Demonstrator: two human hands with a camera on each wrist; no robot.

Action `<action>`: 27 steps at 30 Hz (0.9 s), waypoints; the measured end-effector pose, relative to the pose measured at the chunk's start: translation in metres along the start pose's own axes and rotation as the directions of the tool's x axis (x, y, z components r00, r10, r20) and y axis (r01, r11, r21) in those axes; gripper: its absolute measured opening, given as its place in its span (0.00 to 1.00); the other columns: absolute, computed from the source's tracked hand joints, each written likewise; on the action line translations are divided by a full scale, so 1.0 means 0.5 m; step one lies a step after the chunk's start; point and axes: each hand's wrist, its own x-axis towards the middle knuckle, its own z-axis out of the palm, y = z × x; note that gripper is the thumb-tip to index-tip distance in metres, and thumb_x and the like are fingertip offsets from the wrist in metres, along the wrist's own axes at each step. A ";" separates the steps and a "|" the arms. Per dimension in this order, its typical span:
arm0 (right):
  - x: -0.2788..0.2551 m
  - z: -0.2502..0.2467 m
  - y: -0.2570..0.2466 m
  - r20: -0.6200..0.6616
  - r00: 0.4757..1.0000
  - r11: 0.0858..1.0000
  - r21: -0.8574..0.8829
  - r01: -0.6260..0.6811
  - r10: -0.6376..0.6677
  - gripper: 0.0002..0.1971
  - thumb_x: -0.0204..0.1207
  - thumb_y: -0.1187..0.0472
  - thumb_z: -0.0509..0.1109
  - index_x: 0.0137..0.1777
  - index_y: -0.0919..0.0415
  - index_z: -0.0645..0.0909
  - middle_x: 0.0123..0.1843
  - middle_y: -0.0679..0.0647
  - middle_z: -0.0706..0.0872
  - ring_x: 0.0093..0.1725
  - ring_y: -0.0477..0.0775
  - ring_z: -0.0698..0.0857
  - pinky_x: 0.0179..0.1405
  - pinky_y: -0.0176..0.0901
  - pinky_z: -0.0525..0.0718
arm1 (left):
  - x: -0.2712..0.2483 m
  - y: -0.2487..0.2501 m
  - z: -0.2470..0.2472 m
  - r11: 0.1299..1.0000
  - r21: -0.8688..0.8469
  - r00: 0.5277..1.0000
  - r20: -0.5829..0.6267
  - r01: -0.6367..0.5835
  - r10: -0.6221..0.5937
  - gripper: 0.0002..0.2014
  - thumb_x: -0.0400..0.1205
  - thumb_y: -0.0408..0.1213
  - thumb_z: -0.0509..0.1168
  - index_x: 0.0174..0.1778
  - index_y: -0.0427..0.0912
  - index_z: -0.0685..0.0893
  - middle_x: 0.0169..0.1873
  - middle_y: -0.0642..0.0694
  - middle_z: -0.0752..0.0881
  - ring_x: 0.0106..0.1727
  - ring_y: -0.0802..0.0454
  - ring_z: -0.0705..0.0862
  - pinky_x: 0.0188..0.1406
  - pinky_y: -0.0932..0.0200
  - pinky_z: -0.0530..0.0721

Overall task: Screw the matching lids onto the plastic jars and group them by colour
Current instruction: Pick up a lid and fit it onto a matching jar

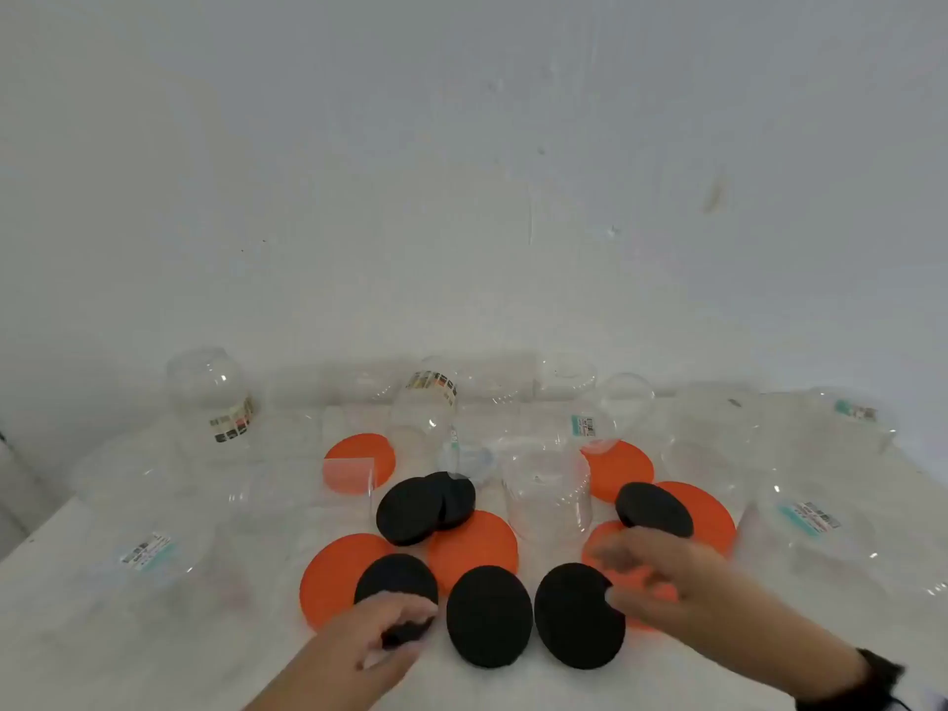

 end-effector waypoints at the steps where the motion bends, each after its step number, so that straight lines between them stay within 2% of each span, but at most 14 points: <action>1: -0.008 -0.010 -0.023 -0.056 0.996 0.998 0.003 0.063 -0.063 0.13 0.80 0.47 0.63 0.63 0.44 0.79 0.60 0.36 0.83 0.60 0.36 0.80 0.64 0.30 0.76 | 0.009 0.000 -0.010 0.998 0.028 0.997 0.041 -0.064 0.063 0.16 0.85 0.43 0.62 0.60 0.71 0.71 0.61 0.74 0.73 0.63 0.77 0.73 0.58 0.82 0.71; 3: -0.079 -0.029 -0.072 -0.074 0.977 0.976 0.068 0.205 -0.200 0.17 0.73 0.39 0.65 0.63 0.32 0.75 0.60 0.23 0.76 0.62 0.25 0.72 0.61 0.20 0.70 | 0.037 -0.015 -0.016 0.989 0.075 0.992 0.030 -0.126 0.124 0.16 0.84 0.44 0.63 0.62 0.70 0.71 0.62 0.74 0.72 0.63 0.80 0.70 0.60 0.84 0.66; 4: -0.103 -0.034 -0.092 -0.064 0.972 0.969 0.079 0.232 -0.228 0.19 0.74 0.39 0.66 0.65 0.31 0.73 0.61 0.22 0.73 0.64 0.25 0.68 0.62 0.21 0.67 | 0.057 -0.009 -0.017 0.981 0.109 0.987 0.028 -0.161 0.159 0.17 0.84 0.44 0.63 0.64 0.69 0.71 0.63 0.74 0.71 0.64 0.80 0.69 0.61 0.85 0.63; 5: -0.095 -0.037 -0.111 -0.078 0.966 0.967 0.046 0.249 -0.245 0.22 0.75 0.41 0.67 0.69 0.36 0.72 0.65 0.26 0.70 0.67 0.29 0.65 0.65 0.25 0.63 | 0.078 -0.014 -0.015 0.969 0.147 0.981 0.037 -0.196 0.193 0.18 0.84 0.45 0.62 0.67 0.67 0.71 0.64 0.73 0.70 0.67 0.78 0.68 0.63 0.84 0.62; 7: -0.045 -0.041 -0.154 -0.071 0.981 0.981 -0.089 0.172 -0.178 0.28 0.77 0.43 0.68 0.76 0.46 0.67 0.73 0.41 0.67 0.75 0.46 0.61 0.74 0.39 0.61 | 0.116 -0.011 -0.014 0.947 0.224 0.974 0.058 -0.228 0.221 0.21 0.84 0.45 0.62 0.73 0.61 0.69 0.70 0.68 0.68 0.73 0.71 0.65 0.69 0.76 0.64; 9: -0.010 -0.031 -0.172 -0.031 0.996 0.977 -0.201 0.078 -0.086 0.35 0.76 0.40 0.68 0.80 0.48 0.62 0.78 0.49 0.62 0.79 0.55 0.58 0.77 0.52 0.60 | 0.150 -0.008 -0.014 0.927 0.297 0.972 0.115 -0.231 0.205 0.24 0.84 0.44 0.62 0.77 0.57 0.67 0.75 0.62 0.64 0.77 0.65 0.61 0.74 0.65 0.68; 12: 0.020 -0.005 -0.163 0.050 0.998 0.959 -0.284 -0.011 0.026 0.42 0.71 0.34 0.68 0.81 0.47 0.56 0.81 0.54 0.57 0.80 0.62 0.55 0.76 0.61 0.61 | 0.187 0.002 -0.017 0.902 0.368 0.963 0.226 -0.226 0.149 0.29 0.83 0.43 0.64 0.80 0.54 0.64 0.78 0.57 0.63 0.80 0.59 0.60 0.78 0.57 0.65; 16: 0.045 0.011 -0.160 0.090 0.990 0.942 -0.326 -0.072 0.107 0.47 0.68 0.33 0.70 0.81 0.48 0.53 0.80 0.57 0.57 0.79 0.65 0.58 0.73 0.62 0.64 | 0.216 0.009 -0.023 0.882 0.408 0.951 0.282 -0.236 0.124 0.32 0.81 0.43 0.65 0.81 0.52 0.63 0.78 0.54 0.65 0.80 0.55 0.62 0.79 0.53 0.64; 20: 0.055 0.017 -0.147 0.099 0.986 0.947 -0.305 -0.101 0.136 0.47 0.67 0.34 0.72 0.81 0.48 0.52 0.79 0.58 0.57 0.78 0.67 0.59 0.71 0.61 0.68 | 0.235 0.011 -0.035 0.845 0.470 0.935 0.342 -0.254 0.091 0.35 0.80 0.41 0.67 0.82 0.51 0.61 0.80 0.53 0.63 0.82 0.54 0.58 0.80 0.51 0.60; 24: 0.051 0.011 -0.141 0.085 0.987 0.963 -0.245 -0.111 0.135 0.50 0.65 0.36 0.74 0.82 0.47 0.52 0.79 0.57 0.59 0.78 0.67 0.59 0.72 0.59 0.69 | 0.247 0.020 -0.036 0.777 0.568 0.913 0.407 -0.271 0.021 0.40 0.77 0.45 0.70 0.83 0.53 0.56 0.83 0.54 0.57 0.84 0.52 0.47 0.80 0.37 0.50; 27: 0.041 0.005 -0.132 0.064 0.991 0.982 -0.155 -0.110 0.121 0.50 0.64 0.37 0.76 0.82 0.46 0.52 0.79 0.56 0.58 0.78 0.66 0.57 0.72 0.57 0.69 | 0.258 0.026 -0.023 0.733 0.615 0.901 0.434 -0.289 -0.009 0.45 0.75 0.48 0.73 0.83 0.56 0.53 0.83 0.55 0.53 0.85 0.47 0.42 0.78 0.30 0.47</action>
